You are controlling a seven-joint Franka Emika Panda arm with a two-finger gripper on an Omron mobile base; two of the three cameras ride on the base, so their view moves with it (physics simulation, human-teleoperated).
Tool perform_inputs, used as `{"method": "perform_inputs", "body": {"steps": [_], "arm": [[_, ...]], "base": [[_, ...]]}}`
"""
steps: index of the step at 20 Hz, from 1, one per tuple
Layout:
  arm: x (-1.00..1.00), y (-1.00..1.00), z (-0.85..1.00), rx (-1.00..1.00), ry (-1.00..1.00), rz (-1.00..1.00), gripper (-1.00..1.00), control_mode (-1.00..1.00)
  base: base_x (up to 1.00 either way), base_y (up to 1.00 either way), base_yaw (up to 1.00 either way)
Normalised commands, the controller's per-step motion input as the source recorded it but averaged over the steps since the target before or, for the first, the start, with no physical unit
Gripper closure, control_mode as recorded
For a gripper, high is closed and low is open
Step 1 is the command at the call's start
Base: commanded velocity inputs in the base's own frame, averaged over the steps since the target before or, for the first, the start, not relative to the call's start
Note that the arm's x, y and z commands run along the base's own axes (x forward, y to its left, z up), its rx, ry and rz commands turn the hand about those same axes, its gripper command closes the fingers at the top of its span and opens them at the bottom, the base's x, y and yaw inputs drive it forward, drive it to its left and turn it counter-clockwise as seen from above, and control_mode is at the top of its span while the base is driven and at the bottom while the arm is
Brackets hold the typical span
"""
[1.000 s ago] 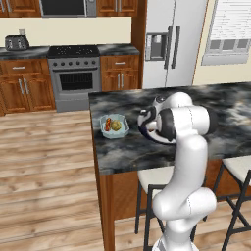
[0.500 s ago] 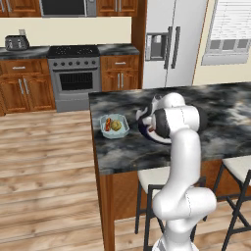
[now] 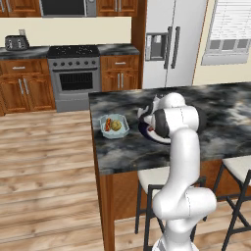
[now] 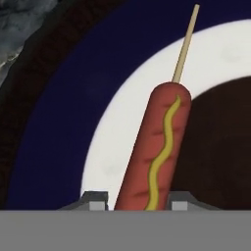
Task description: Place one cooked food and one vegetable from the large plate to each tupperware container.
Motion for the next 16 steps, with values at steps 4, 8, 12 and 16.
{"method": "perform_inputs", "body": {"steps": [4,8,12,16], "arm": [[-0.14,0.00,-0.06,0.00,-0.01,-0.04,1.00,-1.00],[-0.64,0.04,0.77,0.00,0.00,0.00,1.00,-1.00],[-0.97,0.00,0.99,0.00,0.00,0.13,1.00,-1.00],[-1.00,0.01,0.84,0.00,0.00,0.27,1.00,-1.00]], "base": [[0.00,0.00,0.00],[0.00,0.00,0.00],[0.00,0.00,0.00],[0.00,0.00,0.00]]}}
